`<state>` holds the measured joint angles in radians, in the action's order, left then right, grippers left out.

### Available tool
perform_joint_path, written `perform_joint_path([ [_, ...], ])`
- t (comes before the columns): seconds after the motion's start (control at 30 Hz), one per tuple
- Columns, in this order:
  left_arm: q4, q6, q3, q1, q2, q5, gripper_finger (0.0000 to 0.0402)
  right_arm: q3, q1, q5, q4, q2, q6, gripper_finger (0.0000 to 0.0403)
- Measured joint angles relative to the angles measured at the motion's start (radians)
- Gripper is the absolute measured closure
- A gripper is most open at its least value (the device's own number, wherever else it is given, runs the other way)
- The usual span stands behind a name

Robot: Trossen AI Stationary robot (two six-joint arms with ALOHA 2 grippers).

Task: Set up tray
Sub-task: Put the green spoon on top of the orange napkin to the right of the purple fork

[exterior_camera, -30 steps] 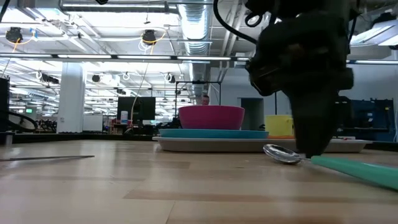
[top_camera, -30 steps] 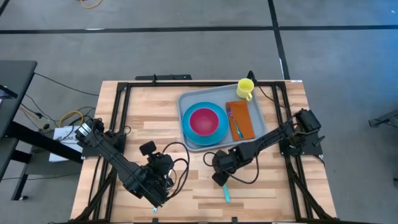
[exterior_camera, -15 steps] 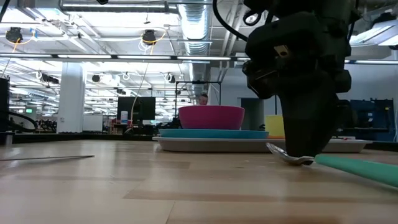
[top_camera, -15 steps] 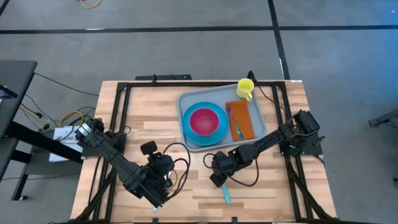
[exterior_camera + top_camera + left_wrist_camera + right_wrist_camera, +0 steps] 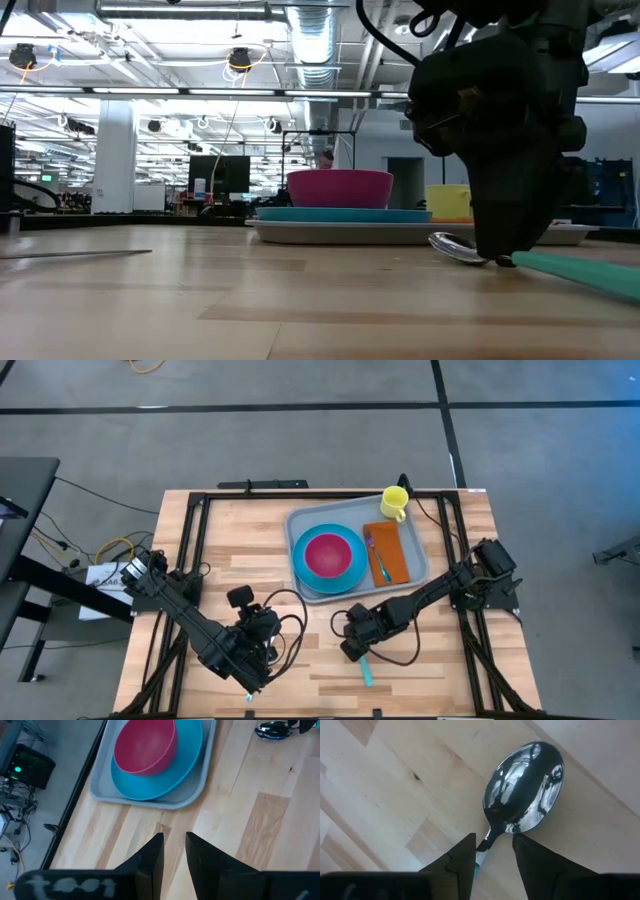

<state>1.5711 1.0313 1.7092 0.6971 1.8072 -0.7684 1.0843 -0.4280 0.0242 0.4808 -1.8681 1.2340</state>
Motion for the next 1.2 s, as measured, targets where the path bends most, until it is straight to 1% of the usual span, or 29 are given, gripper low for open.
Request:
perform_joint_path([
  [0.23,0.000,-0.009,0.000,0.000,0.000,-0.007,0.0331,-0.002,-0.004,-0.014,0.002,0.000,0.014,0.0310],
  [0.47,0.000,-0.027,0.000,0.000,0.000,-0.008,0.0331,-0.003,-0.004,-0.015,0.013,-0.001,-0.079,0.0362],
  [0.6,0.000,-0.027,0.000,0.000,0.000,-0.029,0.0331,-0.002,-0.004,-0.015,0.024,-0.001,-0.114,0.0391],
  [0.67,0.000,-0.027,0.000,0.000,0.000,-0.030,0.0331,-0.002,-0.004,-0.015,0.024,-0.001,-0.118,0.0394],
  [0.87,0.000,-0.027,0.000,0.000,0.000,-0.030,0.0331,-0.002,-0.004,-0.011,0.028,0.004,-0.156,0.0381],
  [0.97,0.000,-0.027,0.000,0.000,0.000,-0.030,0.0331,0.009,-0.004,-0.007,0.068,0.017,-0.186,0.0387],
  [1.03,0.000,-0.027,0.000,0.000,0.000,-0.029,0.0331,0.026,0.000,-0.008,0.065,0.045,-0.208,0.0397],
  [1.13,0.000,-0.027,0.000,0.000,0.000,-0.029,0.0331,0.044,0.010,-0.040,0.100,0.101,-0.241,0.0402],
  [1.2,0.000,-0.027,0.000,0.000,0.000,-0.030,0.0331,0.047,0.014,-0.084,0.189,0.137,-0.241,0.0403],
])
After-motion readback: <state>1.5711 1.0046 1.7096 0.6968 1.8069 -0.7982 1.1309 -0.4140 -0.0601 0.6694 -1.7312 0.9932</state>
